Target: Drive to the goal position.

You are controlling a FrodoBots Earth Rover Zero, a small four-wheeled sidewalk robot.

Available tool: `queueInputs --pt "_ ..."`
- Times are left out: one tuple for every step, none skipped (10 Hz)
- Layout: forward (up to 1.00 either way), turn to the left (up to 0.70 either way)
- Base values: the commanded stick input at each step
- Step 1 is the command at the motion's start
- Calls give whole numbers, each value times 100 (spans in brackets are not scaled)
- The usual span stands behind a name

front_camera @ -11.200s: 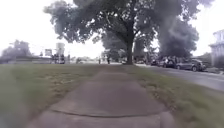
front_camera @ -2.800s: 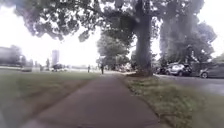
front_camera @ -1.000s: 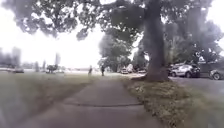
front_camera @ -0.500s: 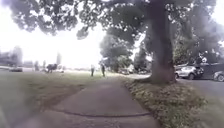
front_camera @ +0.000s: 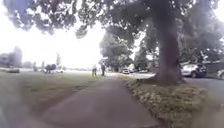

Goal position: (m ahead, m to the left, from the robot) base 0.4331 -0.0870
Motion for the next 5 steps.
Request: queueInputs --pt "70 0" --pt "70 0" --pt "70 0" --pt "70 0" --pt "70 0"
